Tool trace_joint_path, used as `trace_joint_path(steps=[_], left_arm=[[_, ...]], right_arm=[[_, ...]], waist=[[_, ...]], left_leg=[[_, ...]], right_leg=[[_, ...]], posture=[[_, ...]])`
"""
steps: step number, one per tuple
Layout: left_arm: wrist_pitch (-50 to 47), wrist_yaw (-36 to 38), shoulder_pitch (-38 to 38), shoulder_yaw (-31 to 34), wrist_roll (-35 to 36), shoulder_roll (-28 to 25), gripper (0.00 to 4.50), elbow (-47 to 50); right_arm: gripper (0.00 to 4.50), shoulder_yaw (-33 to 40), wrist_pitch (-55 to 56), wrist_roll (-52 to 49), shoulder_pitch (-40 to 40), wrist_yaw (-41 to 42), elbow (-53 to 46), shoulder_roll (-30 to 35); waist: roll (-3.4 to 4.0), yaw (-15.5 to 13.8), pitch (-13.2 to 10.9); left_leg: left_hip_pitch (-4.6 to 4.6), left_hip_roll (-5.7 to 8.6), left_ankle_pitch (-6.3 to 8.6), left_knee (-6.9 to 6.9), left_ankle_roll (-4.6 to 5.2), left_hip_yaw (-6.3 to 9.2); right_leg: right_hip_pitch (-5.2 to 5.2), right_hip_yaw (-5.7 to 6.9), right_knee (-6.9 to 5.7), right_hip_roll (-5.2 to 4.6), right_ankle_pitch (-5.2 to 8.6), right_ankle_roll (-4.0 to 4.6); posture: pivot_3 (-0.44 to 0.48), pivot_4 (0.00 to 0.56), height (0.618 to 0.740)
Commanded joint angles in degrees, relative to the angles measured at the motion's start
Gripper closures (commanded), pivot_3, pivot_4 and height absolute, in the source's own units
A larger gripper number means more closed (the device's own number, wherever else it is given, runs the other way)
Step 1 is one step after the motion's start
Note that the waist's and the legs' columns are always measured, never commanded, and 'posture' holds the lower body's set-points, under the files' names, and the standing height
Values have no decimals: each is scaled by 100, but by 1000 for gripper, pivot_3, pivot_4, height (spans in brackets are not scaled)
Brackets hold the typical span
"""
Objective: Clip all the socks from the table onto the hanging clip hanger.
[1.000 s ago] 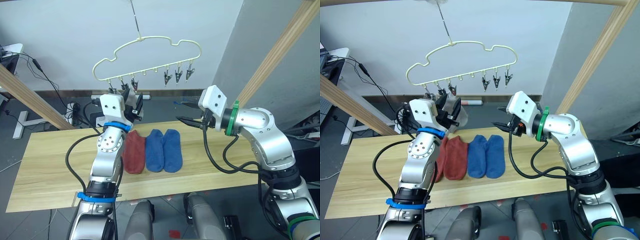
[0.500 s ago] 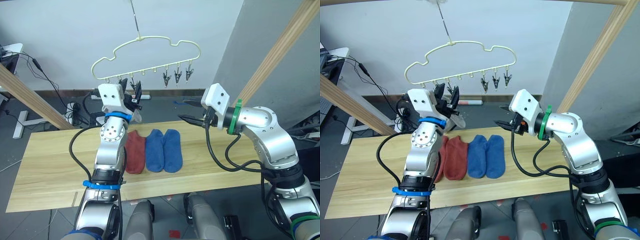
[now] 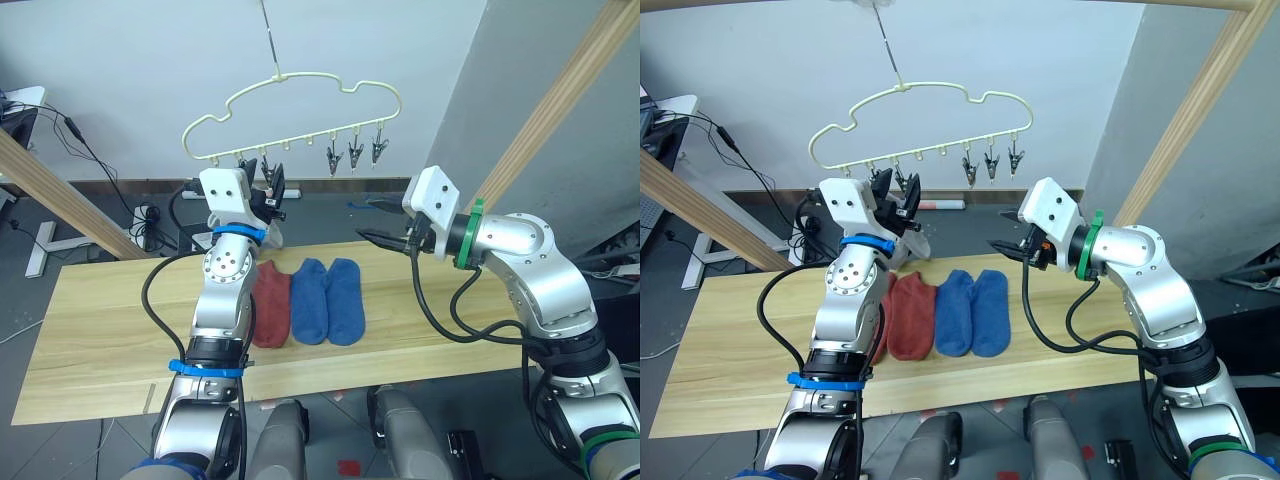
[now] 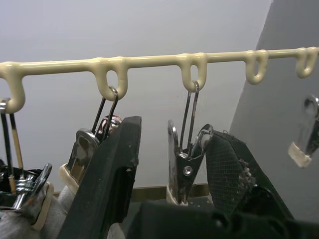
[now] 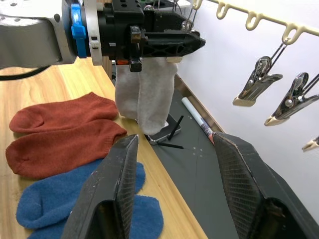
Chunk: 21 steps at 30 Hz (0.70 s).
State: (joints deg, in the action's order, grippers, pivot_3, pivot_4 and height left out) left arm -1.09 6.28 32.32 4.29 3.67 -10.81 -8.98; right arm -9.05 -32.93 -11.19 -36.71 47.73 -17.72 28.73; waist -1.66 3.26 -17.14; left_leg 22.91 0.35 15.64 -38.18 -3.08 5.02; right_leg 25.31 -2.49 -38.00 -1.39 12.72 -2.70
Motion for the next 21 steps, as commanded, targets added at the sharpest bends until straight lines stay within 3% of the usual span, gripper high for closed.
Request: trace_joint_path(steps=[1,21], left_arm=[[45,-28,133,-28,-55,26,2217,123],[-111,-456,94,-89,-268,258,2217,295]], right_arm=[[2055,143,110,-161,-7,-35,-163,3],[2055,166,194,-403,-1,-54,-171,93]], waist=[[0,0,0],[-1,0,0]], left_leg=[[0,0,0,0,0,0],[0,0,0,0,0,-1]], right_leg=[[0,0,0,0,0,0],[0,-1,1,0,0,0]], posture=[[-73,298,740],[-77,296,740]])
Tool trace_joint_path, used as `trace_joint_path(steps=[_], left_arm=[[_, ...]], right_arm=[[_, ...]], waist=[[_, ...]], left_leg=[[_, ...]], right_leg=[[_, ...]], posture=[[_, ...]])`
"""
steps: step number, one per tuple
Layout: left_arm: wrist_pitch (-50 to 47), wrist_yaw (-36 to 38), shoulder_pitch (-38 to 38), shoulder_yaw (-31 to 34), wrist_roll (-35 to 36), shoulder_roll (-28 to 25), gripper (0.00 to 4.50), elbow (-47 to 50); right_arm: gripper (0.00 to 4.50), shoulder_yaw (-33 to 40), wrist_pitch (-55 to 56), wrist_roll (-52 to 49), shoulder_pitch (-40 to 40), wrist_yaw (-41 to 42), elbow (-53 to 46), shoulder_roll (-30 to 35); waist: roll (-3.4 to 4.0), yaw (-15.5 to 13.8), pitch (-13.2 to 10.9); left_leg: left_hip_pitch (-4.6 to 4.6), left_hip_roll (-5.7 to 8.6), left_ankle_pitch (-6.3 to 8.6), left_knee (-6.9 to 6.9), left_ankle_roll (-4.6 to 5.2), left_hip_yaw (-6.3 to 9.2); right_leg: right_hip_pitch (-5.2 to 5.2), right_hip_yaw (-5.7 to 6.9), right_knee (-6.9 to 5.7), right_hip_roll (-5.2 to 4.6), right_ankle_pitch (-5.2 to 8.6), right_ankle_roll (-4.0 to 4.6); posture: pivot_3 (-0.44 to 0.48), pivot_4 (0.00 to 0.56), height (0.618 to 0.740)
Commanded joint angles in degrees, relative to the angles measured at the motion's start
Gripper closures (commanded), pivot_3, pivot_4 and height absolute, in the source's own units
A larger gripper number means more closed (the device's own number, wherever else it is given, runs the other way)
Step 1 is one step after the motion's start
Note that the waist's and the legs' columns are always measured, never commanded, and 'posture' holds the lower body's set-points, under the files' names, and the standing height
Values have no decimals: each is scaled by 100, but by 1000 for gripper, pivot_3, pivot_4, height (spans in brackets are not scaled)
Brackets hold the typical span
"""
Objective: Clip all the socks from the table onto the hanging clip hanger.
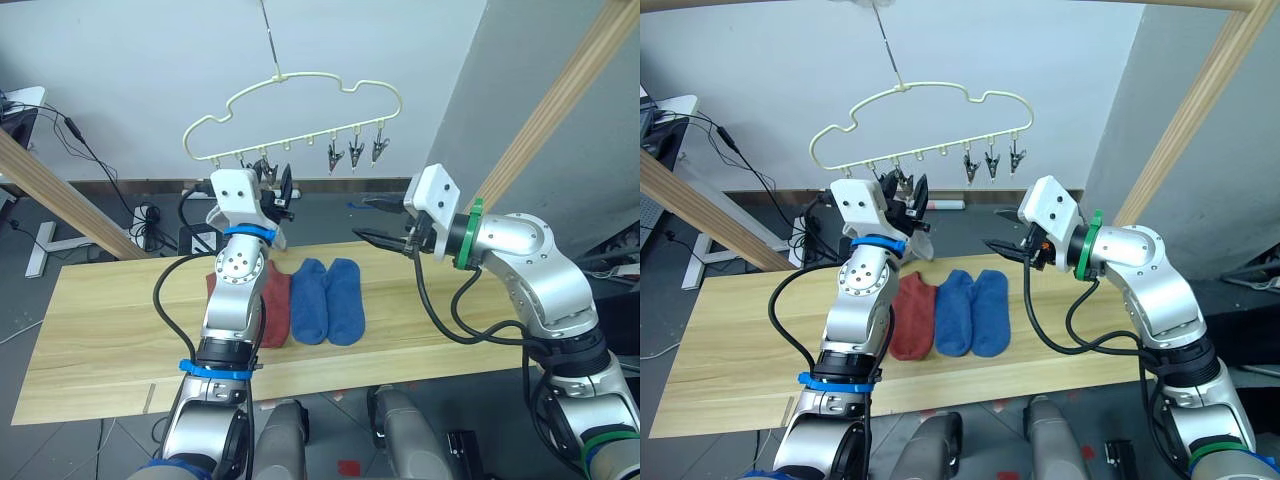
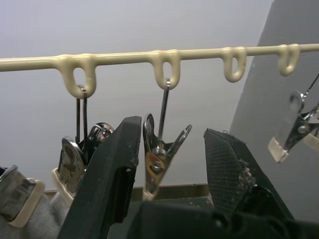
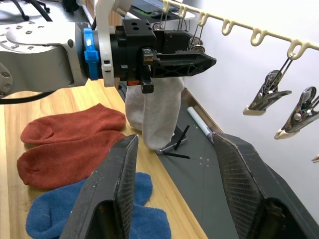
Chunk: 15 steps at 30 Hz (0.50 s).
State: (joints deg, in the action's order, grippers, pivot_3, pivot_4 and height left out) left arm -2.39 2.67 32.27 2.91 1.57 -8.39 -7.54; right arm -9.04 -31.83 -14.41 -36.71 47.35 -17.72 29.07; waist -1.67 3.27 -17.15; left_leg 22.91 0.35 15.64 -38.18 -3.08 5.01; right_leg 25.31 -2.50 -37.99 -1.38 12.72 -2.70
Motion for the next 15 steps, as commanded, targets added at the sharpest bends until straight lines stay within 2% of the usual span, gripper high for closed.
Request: trace_joint_path(steps=[1,13,15], left_arm=[[14,-111,105,53,-62,15,2217,141],[155,-57,217,58,-21,-32,2217,34],[152,-40,200,52,-14,-32,2812,48]], right_arm=[[2055,164,81,-92,1,-22,-172,62],[2055,163,93,-113,74,-38,-206,99],[2016,155,87,-113,79,-34,-211,109]], waist=[[0,0,0],[-1,-1,0],[-1,-1,0]], left_leg=[[0,0,0,0,0,0],[0,0,0,1,0,0],[0,0,0,2,0,1]], right_leg=[[0,0,0,0,0,0],[0,0,1,0,0,0],[0,0,1,0,0,0]], posture=[[-77,296,740],[-77,297,740],[-77,297,740]])
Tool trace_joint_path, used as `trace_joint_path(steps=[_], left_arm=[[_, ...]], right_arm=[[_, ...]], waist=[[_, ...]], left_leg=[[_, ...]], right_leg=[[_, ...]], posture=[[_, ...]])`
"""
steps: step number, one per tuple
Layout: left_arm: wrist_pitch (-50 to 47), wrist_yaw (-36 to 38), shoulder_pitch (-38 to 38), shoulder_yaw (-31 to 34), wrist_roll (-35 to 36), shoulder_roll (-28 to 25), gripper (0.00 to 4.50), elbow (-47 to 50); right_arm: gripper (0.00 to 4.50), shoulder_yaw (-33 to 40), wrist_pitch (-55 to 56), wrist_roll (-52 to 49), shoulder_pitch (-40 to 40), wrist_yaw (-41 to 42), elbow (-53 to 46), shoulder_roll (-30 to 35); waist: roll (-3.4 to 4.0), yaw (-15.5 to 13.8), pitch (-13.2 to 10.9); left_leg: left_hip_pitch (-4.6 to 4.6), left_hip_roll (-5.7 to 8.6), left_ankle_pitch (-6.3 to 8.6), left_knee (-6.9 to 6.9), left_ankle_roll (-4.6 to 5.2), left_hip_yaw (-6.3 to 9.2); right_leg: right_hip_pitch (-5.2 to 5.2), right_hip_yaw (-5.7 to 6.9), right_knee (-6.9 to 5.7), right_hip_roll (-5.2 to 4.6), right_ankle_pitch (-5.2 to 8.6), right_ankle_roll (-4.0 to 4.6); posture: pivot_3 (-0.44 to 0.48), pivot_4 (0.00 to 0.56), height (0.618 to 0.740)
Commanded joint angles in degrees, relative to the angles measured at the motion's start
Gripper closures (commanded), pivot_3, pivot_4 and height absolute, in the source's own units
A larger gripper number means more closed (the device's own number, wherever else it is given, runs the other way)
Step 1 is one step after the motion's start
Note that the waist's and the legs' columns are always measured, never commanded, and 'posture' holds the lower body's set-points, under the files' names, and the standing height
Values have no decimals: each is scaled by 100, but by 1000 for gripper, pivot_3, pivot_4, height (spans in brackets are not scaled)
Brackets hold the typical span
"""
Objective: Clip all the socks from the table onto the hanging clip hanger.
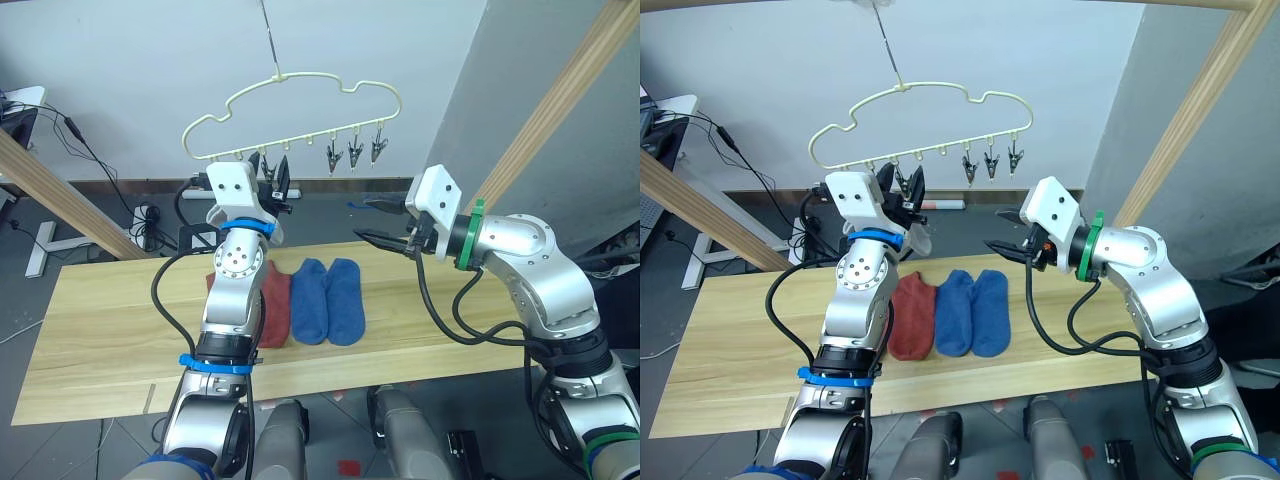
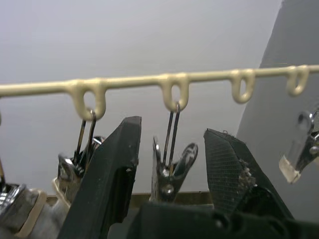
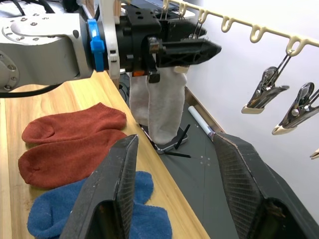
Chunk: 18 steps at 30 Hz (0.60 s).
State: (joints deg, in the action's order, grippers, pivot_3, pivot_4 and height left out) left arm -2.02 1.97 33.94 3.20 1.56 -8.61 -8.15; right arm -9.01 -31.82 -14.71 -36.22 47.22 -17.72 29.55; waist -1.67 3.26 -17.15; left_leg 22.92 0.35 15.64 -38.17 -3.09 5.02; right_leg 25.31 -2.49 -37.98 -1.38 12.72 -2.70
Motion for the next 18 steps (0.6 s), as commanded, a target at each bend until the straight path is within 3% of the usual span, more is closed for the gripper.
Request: trace_joint_path(steps=[1,4,7,8,10,14,18], left_arm=[[110,31,20,20,-15,-9,3069,118],[87,7,-19,21,-28,-4,3902,150],[39,-17,-20,73,-9,-32,4364,201],[23,-1,-7,108,11,-68,4381,213],[-9,106,18,183,71,-195,4381,245],[-221,794,40,279,521,-519,4381,330],[-501,1307,91,374,900,-756,4381,380]], right_arm=[[2016,149,78,-87,31,-18,-215,66],[2016,142,50,-101,36,-12,-220,70],[2016,140,-18,-132,53,-52,-220,35],[2016,120,-33,-103,58,-120,-202,-8],[1491,-84,-34,17,158,-195,-205,-72],[93,-873,421,815,402,-486,174,-190],[0,-1442,904,1566,283,-1106,1337,-800]], waist=[[0,0,0],[0,0,0],[0,0,0],[0,1,0],[0,4,0],[0,10,0],[1,18,-1]], left_leg=[[0,0,0,0,0,0],[0,0,0,0,0,0],[-1,0,0,0,0,0],[-1,0,0,0,0,0],[-1,-1,0,0,0,0],[-2,-4,0,3,0,0],[-3,-2,-1,-1,-2,-4]], right_leg=[[0,0,0,0,0,0],[0,0,0,0,0,0],[0,0,-1,0,0,0],[0,0,-1,0,0,0],[0,0,-1,0,0,0],[1,1,-1,3,0,0],[2,-2,-2,2,0,0]], posture=[[-77,297,740],[-77,297,740],[-77,297,740],[-77,295,740],[-78,294,740],[-85,296,740],[-87,297,740]])
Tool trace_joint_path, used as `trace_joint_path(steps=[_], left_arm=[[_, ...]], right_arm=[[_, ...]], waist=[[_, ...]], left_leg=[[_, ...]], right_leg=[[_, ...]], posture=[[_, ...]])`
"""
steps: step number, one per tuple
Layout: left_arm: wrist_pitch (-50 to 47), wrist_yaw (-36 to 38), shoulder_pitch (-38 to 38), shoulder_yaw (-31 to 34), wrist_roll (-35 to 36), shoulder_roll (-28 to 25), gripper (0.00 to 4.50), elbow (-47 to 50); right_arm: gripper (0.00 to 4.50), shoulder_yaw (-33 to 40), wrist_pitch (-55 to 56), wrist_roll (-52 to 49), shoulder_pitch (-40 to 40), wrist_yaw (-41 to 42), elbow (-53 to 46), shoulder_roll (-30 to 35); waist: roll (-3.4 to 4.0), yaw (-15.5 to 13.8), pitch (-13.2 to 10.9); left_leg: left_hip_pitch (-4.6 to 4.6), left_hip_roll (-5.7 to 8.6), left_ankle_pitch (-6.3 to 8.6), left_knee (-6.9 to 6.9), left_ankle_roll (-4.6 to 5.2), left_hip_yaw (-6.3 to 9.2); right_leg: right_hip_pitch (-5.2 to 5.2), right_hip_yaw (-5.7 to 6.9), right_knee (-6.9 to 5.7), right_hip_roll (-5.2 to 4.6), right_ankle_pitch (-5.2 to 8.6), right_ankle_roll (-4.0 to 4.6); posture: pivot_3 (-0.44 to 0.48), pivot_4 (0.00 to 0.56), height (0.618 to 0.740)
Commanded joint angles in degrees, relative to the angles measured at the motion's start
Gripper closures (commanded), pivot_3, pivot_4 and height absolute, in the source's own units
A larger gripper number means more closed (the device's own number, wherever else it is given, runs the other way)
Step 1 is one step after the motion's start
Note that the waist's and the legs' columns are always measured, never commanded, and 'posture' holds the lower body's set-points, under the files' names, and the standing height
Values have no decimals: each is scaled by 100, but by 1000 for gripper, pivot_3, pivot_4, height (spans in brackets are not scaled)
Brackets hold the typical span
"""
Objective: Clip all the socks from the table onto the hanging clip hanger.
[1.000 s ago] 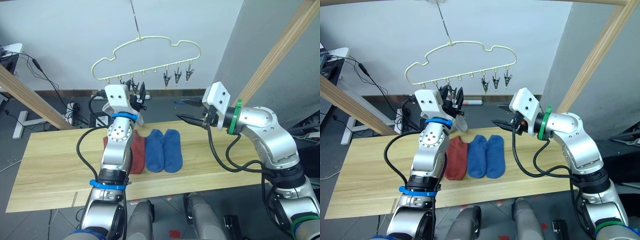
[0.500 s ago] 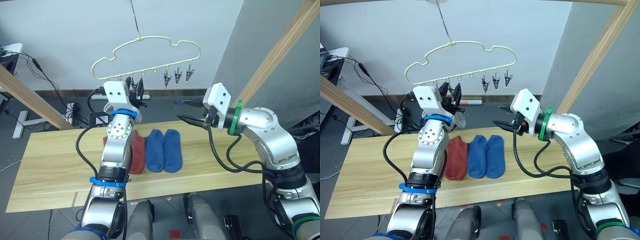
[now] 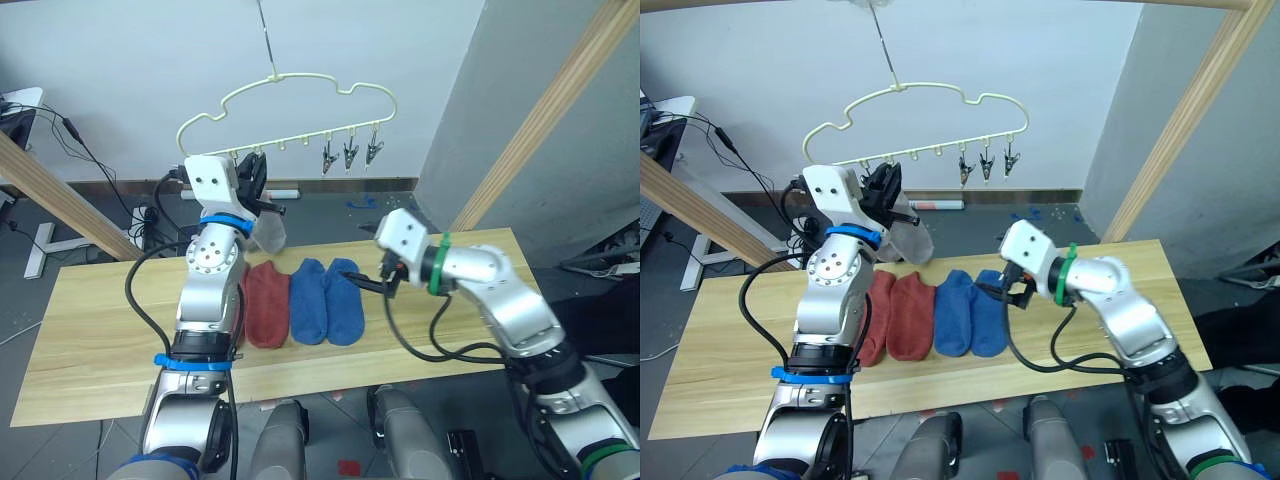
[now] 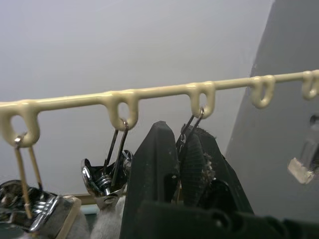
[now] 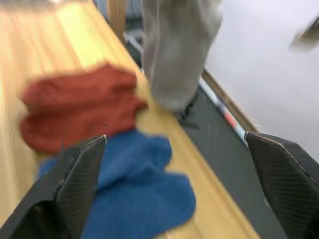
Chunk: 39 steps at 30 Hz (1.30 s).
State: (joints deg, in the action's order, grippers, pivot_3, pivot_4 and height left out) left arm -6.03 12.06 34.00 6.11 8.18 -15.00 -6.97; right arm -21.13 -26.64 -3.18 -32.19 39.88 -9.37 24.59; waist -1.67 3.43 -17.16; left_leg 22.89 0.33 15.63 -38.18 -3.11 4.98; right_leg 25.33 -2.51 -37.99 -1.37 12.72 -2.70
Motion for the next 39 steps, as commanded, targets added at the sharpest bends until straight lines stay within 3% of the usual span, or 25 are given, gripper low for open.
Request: trace_joint_path(steps=[1,9,14,17,22,28,39], left_arm=[[-130,369,98,93,270,-171,4381,257],[-284,612,174,118,361,-381,4382,233],[-445,672,44,104,366,-433,4382,422],[-482,679,15,130,361,-459,4382,427],[-594,770,37,141,385,-518,4382,396],[-1074,1178,-20,209,817,-601,4382,550],[-2558,1893,156,505,2001,-1027,4382,841]], right_arm=[[0,-289,502,546,-188,-528,835,-464],[0,-265,1603,1169,-784,-1315,3758,-1281],[0,-244,1916,1264,-836,-1225,4678,-1428],[603,-163,1959,1248,-828,-1273,5099,-1611],[2392,56,1950,1221,-891,-1372,5563,-1848],[4479,7,1952,1301,-727,-1133,5074,-1648],[4500,-144,1610,1319,-647,-159,2158,-1040]], waist=[[0,1,0],[0,-18,0],[0,-16,0],[0,-9,0],[0,12,0],[0,2,0],[1,43,-1]], left_leg=[[1,-2,0,-1,0,1],[2,0,-1,4,-2,3],[4,1,-1,10,-2,0],[2,0,0,10,-1,0],[-10,-5,0,8,-1,2],[-12,-4,-1,5,-1,2],[-6,-9,-1,8,-1,8]], right_leg=[[0,2,0,1,0,0],[1,2,5,-1,0,1],[2,-1,14,-2,0,1],[2,-1,12,-2,-1,1],[-2,0,-5,6,-3,5],[-6,-2,-6,8,-7,7],[-1,1,-3,12,-7,6]], posture=[[-87,297,740],[-48,292,740],[-48,292,740],[-48,292,740],[-32,295,740],[-35,297,740],[-54,300,740]])
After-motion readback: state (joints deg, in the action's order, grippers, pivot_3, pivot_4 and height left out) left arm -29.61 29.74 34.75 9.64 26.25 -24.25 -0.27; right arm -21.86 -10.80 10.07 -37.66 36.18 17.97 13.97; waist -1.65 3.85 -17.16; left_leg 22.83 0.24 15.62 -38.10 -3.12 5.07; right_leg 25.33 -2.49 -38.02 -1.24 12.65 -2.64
